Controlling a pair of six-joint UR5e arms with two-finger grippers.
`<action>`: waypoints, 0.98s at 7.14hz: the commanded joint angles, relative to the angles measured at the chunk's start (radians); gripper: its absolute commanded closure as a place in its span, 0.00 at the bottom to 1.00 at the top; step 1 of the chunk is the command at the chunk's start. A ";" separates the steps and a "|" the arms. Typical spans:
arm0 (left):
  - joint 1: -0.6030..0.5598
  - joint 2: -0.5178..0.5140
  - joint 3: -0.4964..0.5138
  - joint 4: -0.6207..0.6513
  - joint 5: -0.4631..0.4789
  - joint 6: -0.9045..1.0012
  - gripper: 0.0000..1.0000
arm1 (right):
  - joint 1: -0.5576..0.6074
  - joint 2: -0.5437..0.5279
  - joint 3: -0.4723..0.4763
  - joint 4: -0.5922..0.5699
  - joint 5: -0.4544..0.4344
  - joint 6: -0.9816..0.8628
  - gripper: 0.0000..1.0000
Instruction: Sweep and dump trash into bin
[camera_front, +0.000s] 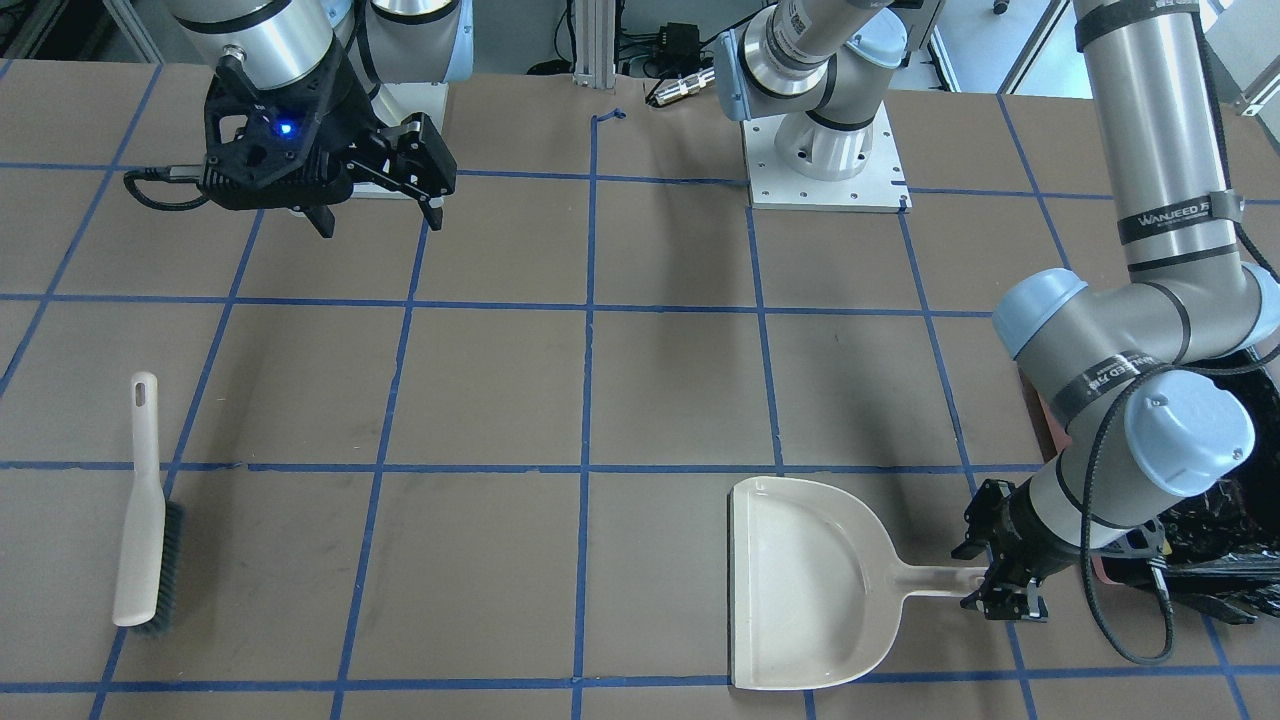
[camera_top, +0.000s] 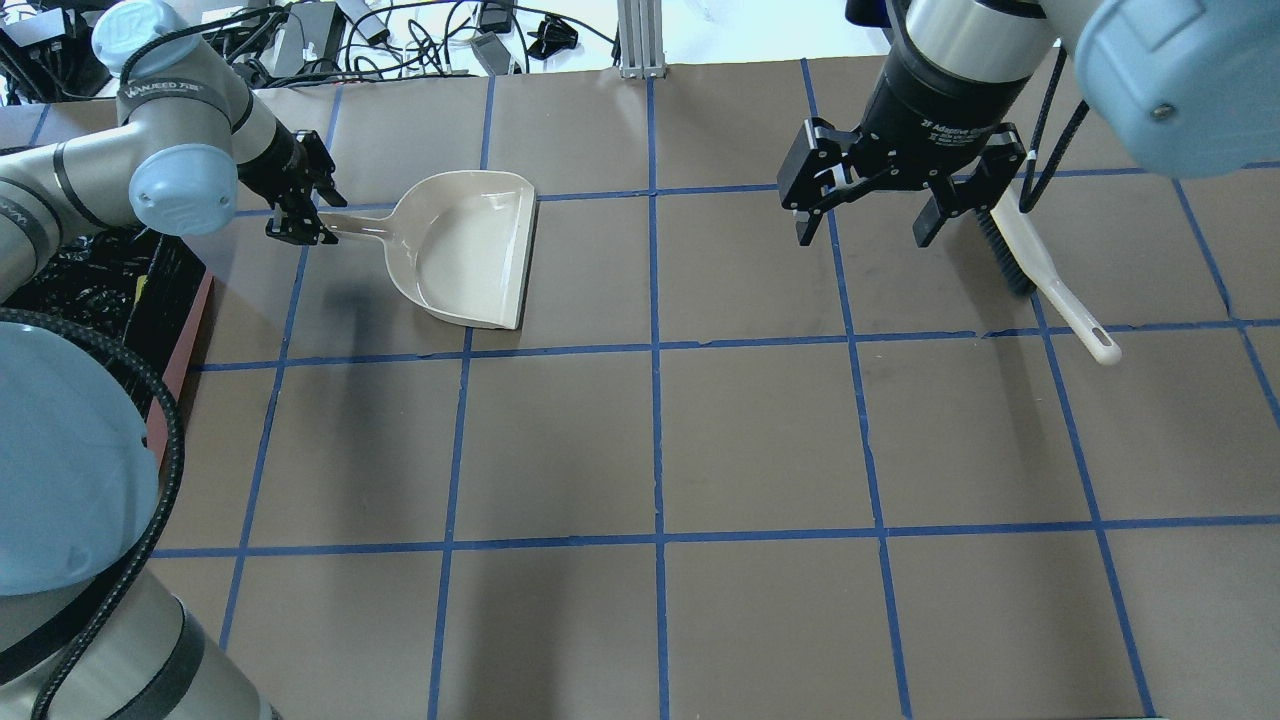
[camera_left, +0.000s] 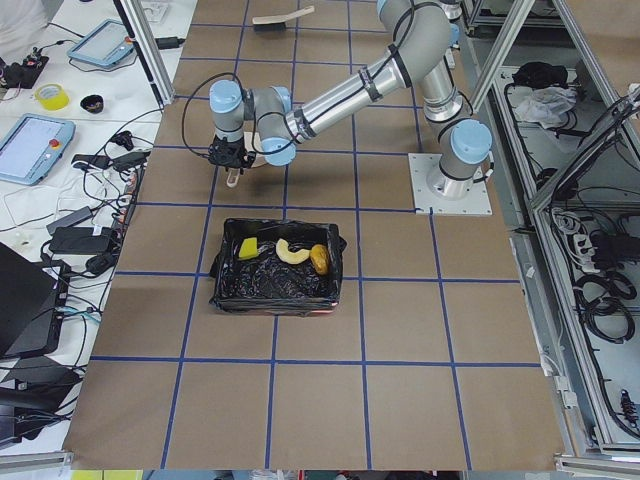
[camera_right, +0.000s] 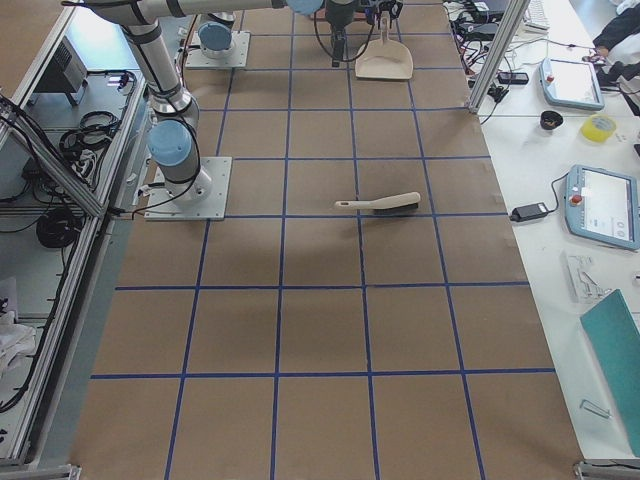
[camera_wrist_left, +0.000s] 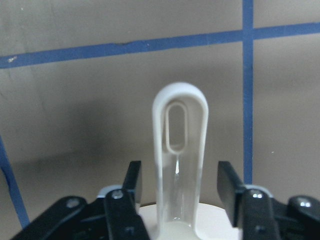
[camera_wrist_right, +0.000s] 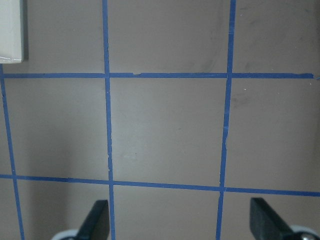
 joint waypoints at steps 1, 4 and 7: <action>-0.003 0.027 -0.001 0.001 -0.004 0.026 0.12 | -0.005 -0.001 -0.008 -0.002 -0.001 0.000 0.00; -0.012 0.126 0.019 -0.006 -0.038 0.638 0.00 | -0.005 0.000 -0.026 -0.027 -0.012 0.002 0.00; -0.108 0.259 0.019 -0.203 0.136 1.049 0.00 | -0.005 0.000 -0.025 -0.033 -0.013 0.002 0.00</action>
